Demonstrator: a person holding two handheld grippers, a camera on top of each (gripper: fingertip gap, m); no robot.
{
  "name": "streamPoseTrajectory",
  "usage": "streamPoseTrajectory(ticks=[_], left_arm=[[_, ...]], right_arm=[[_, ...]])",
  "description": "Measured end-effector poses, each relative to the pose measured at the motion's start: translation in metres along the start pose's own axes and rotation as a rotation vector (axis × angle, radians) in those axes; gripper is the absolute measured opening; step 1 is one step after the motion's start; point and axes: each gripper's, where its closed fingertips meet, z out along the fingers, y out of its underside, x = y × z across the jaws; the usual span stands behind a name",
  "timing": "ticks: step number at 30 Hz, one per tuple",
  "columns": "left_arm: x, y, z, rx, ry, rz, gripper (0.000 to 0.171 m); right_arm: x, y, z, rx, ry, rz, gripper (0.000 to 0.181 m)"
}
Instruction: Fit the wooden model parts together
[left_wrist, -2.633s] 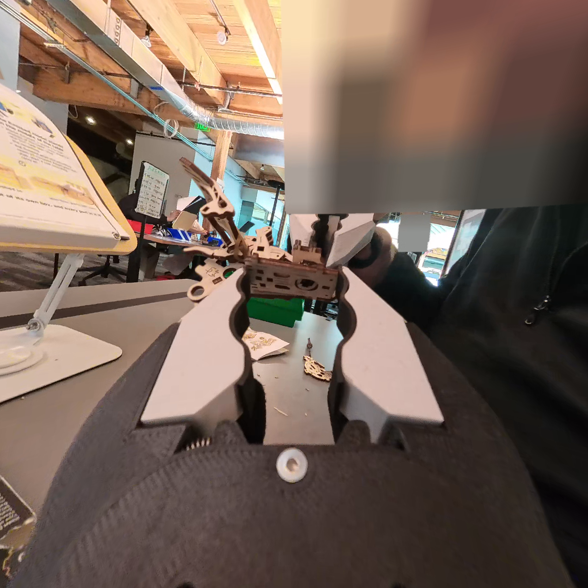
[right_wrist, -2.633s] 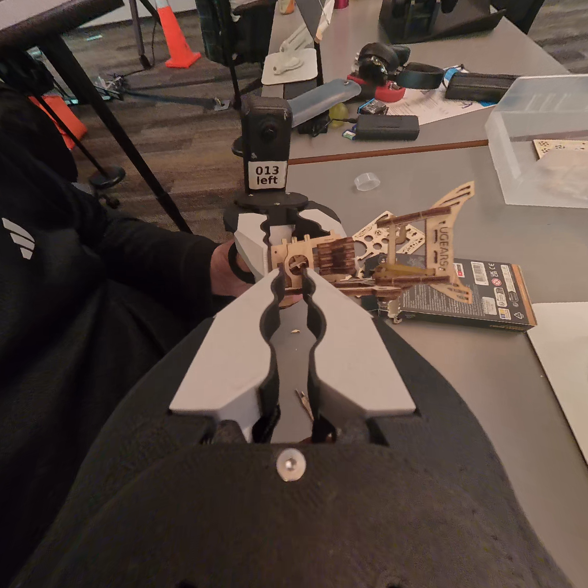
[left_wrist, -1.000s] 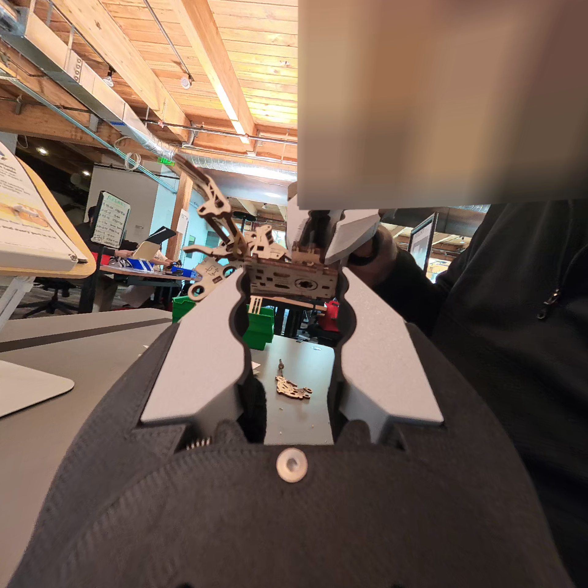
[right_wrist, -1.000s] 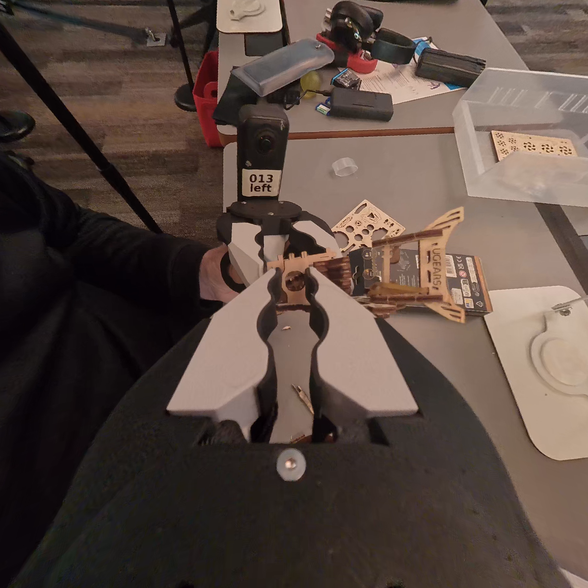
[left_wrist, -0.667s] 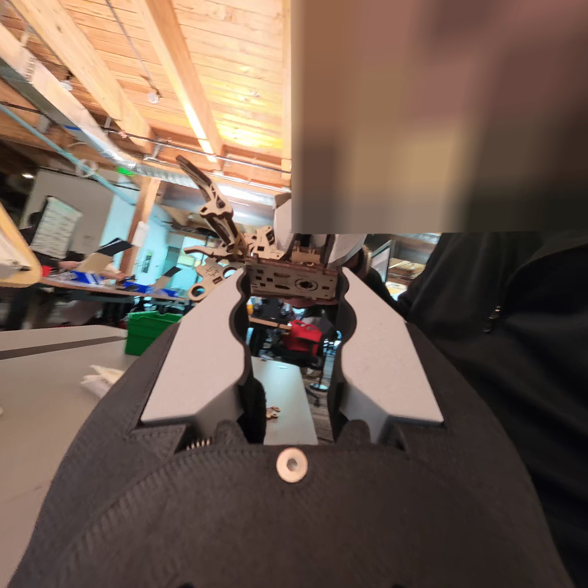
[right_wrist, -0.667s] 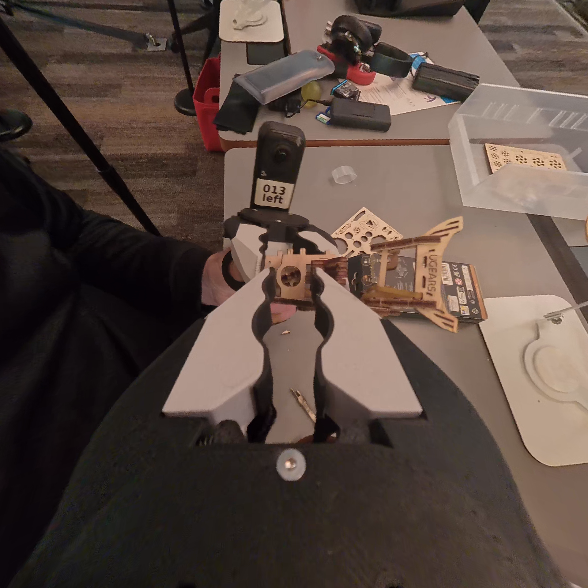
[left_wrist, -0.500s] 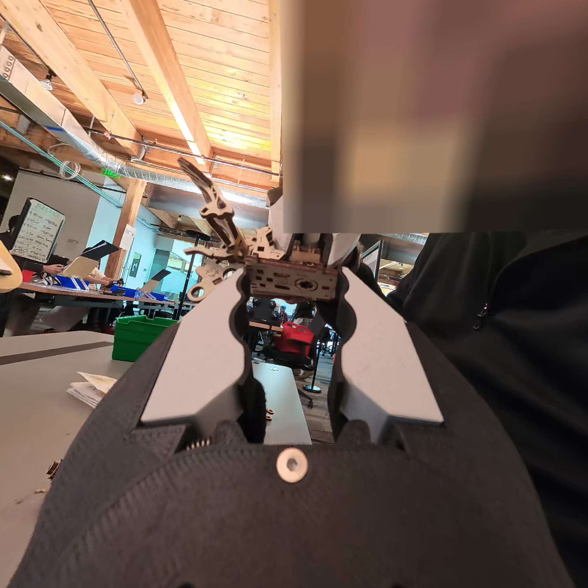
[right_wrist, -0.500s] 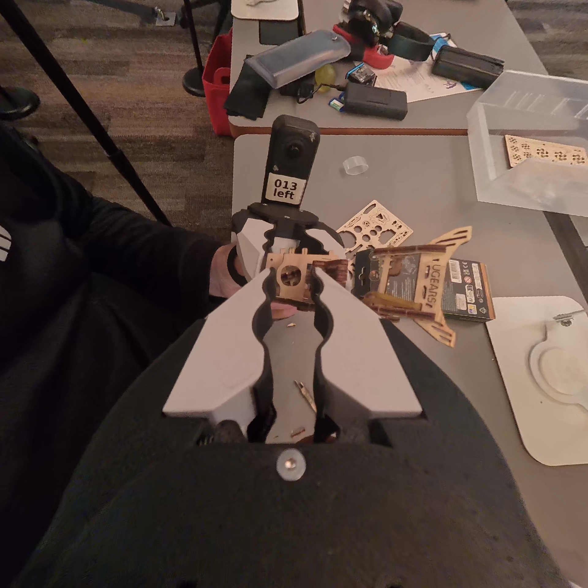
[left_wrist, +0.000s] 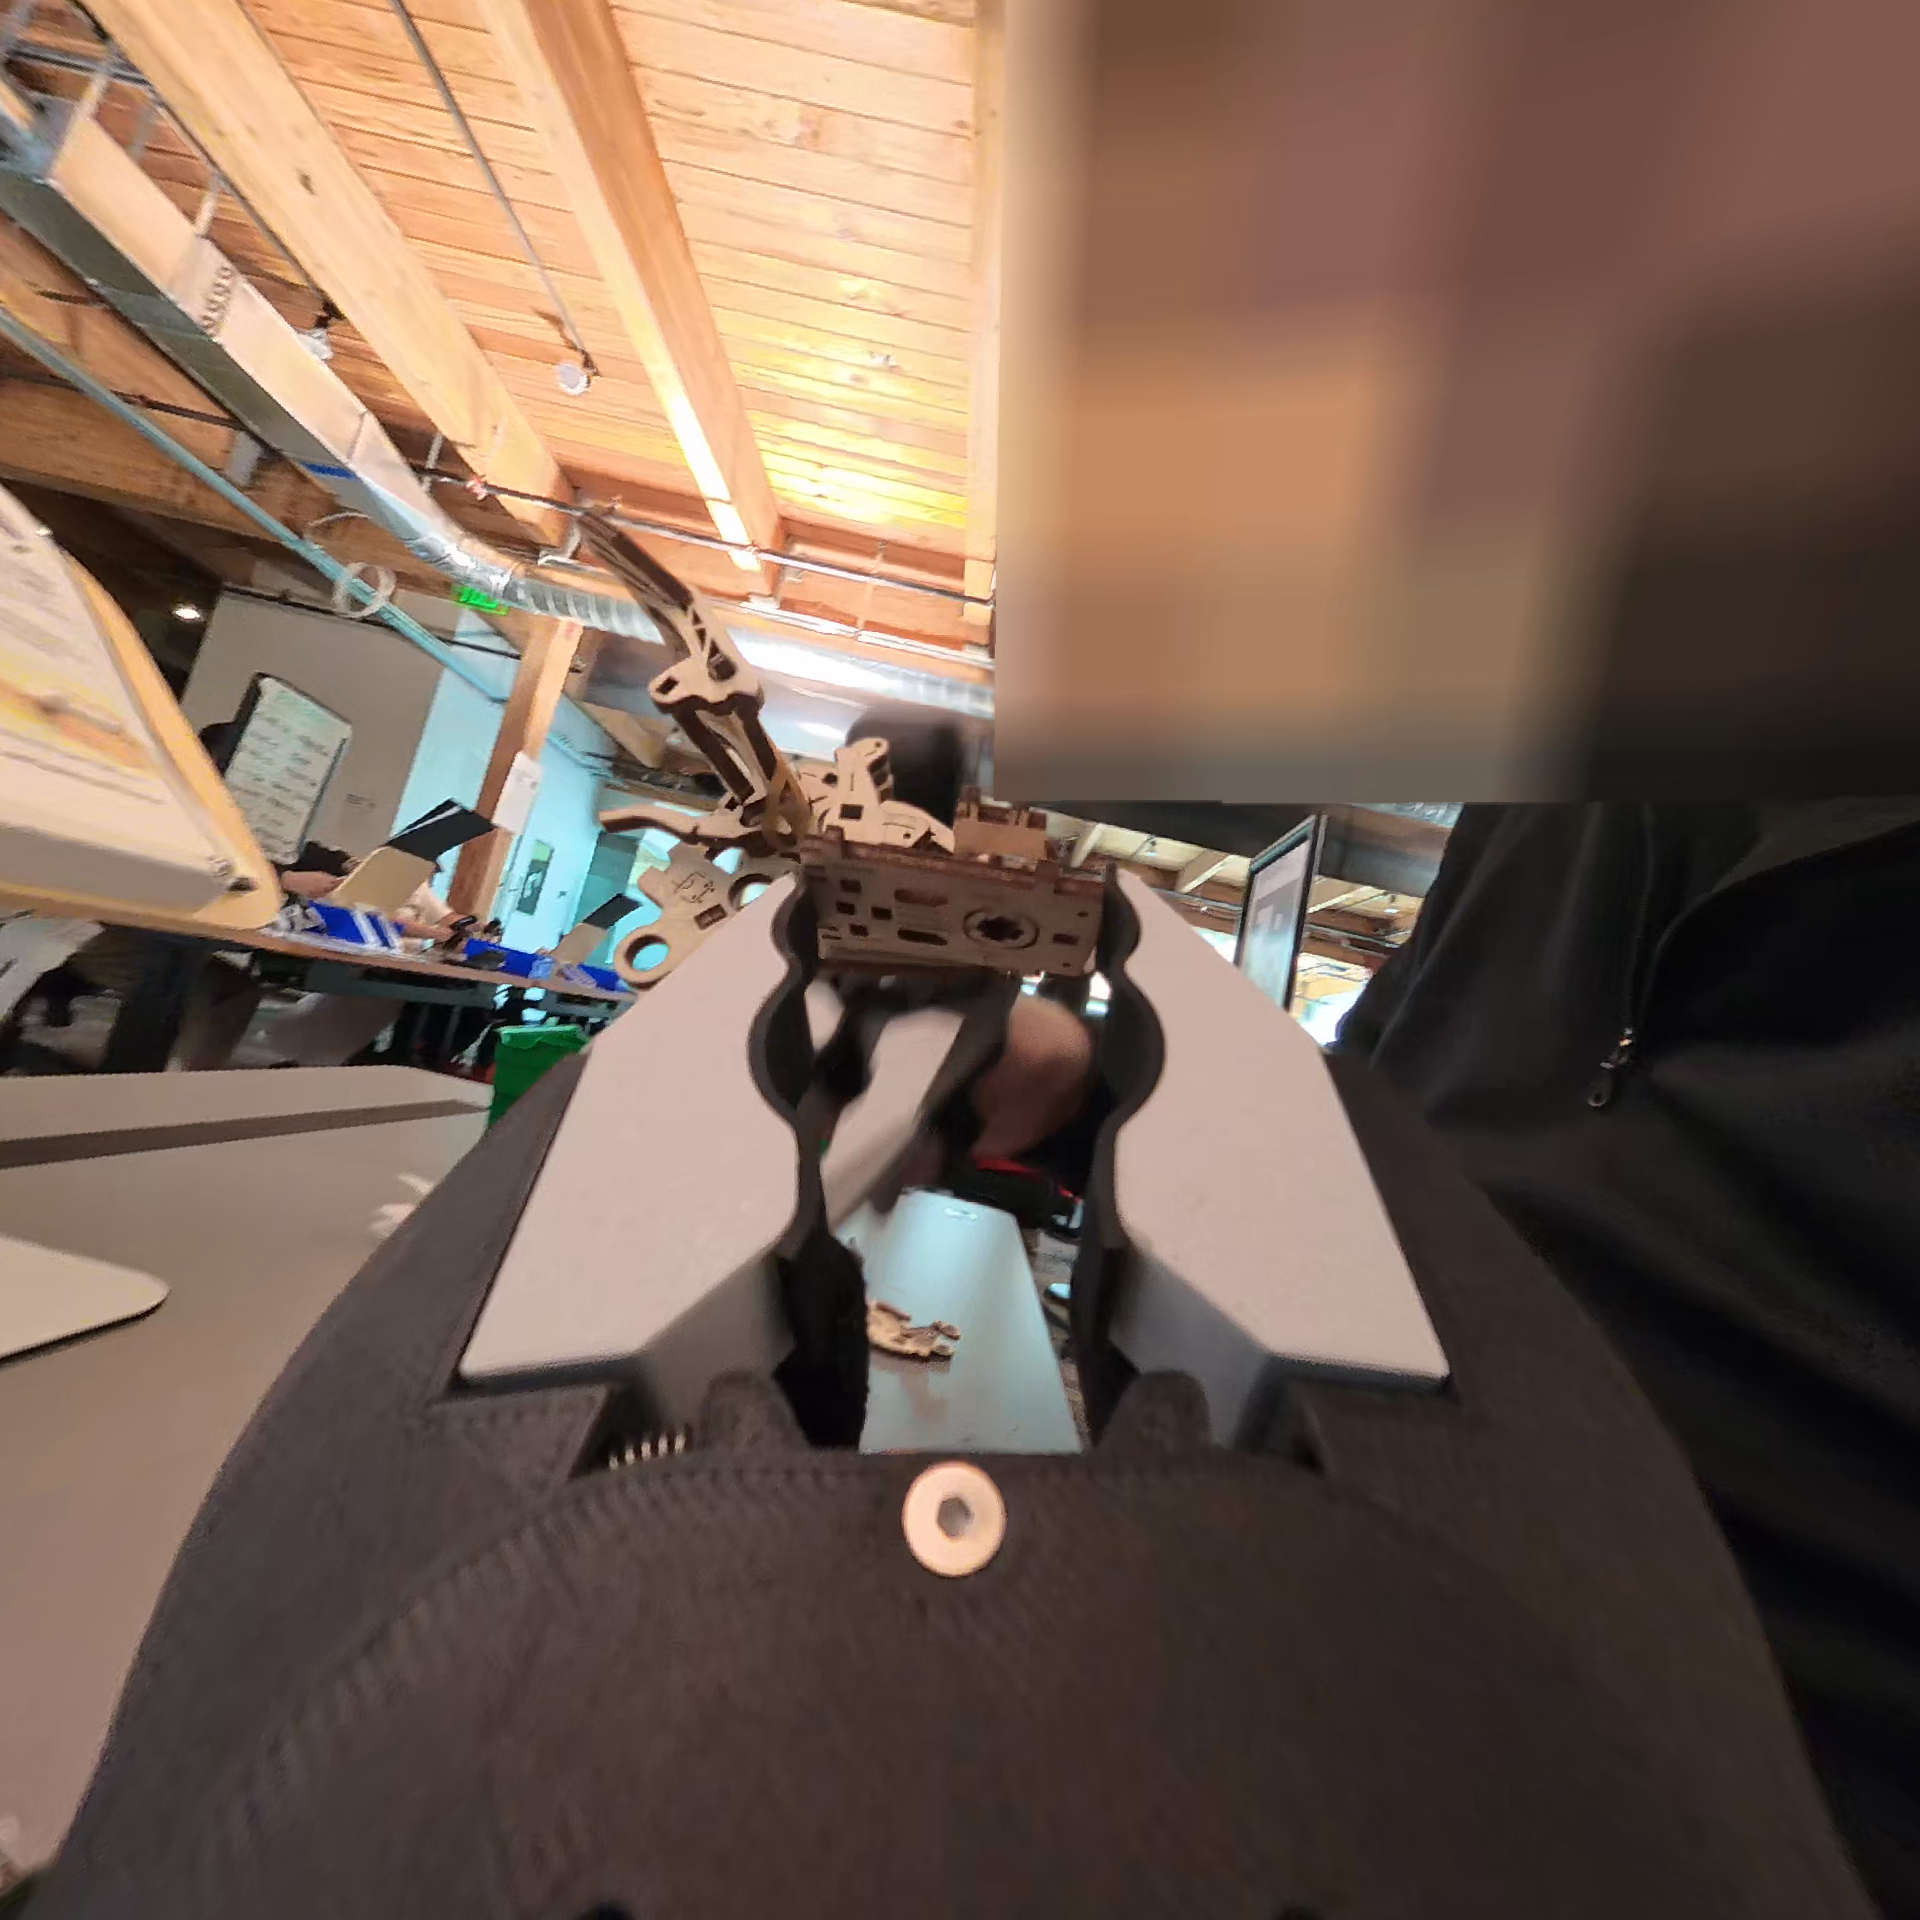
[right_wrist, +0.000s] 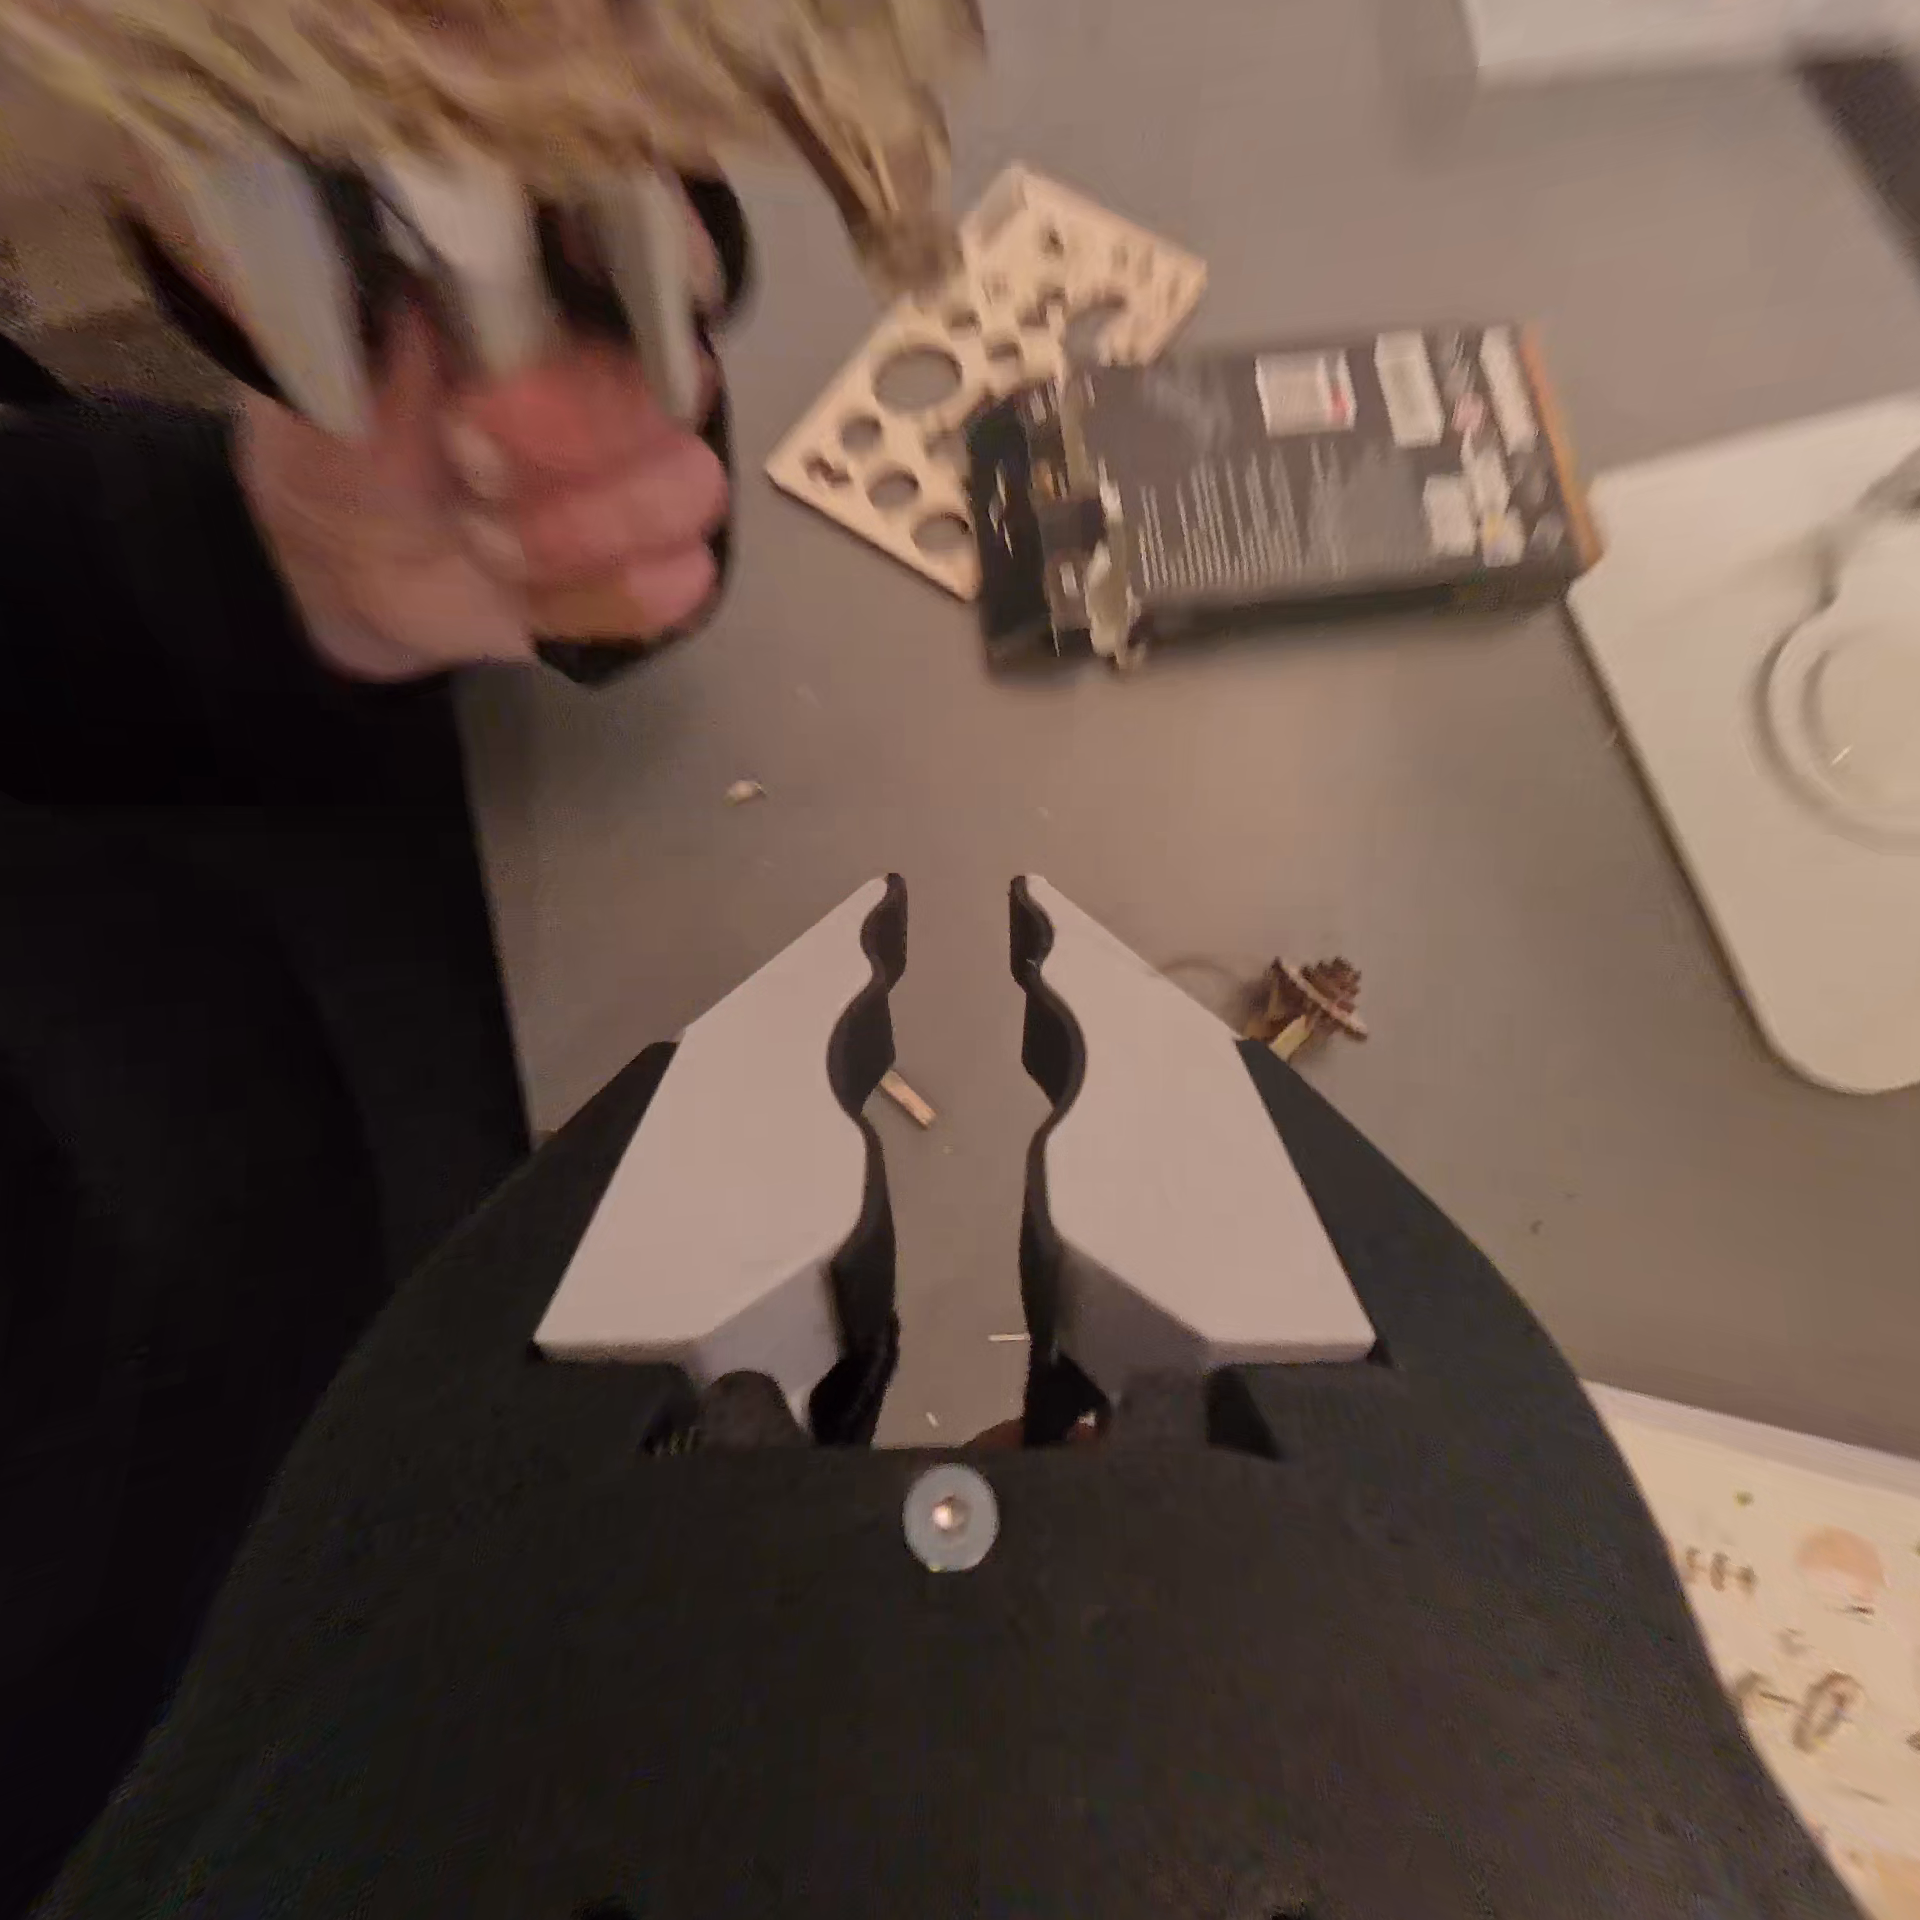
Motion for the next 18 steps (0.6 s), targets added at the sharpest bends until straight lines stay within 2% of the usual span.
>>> streamPoseTrajectory(ticks=[3, 6, 13, 18], left_arm=[[-0.004, -0.001, -0.005, 0.008, -0.014, -0.003, 0.052], [-0.007, -0.002, -0.009, 0.017, -0.021, -0.008, 0.052], [-0.017, 0.001, -0.014, 0.031, -0.023, -0.042, 0.052], [-0.02, 0.002, -0.016, 0.033, -0.022, -0.047, 0.052]], right_arm=[[0.015, 0.043, 0.038, -0.146, 0.041, 0.003, 0.02], [0.023, 0.068, 0.058, -0.216, 0.061, 0.008, 0.021], [0.035, 0.08, 0.071, -0.236, 0.073, 0.052, 0.017], [0.034, 0.077, 0.075, -0.209, 0.059, 0.068, 0.009]])
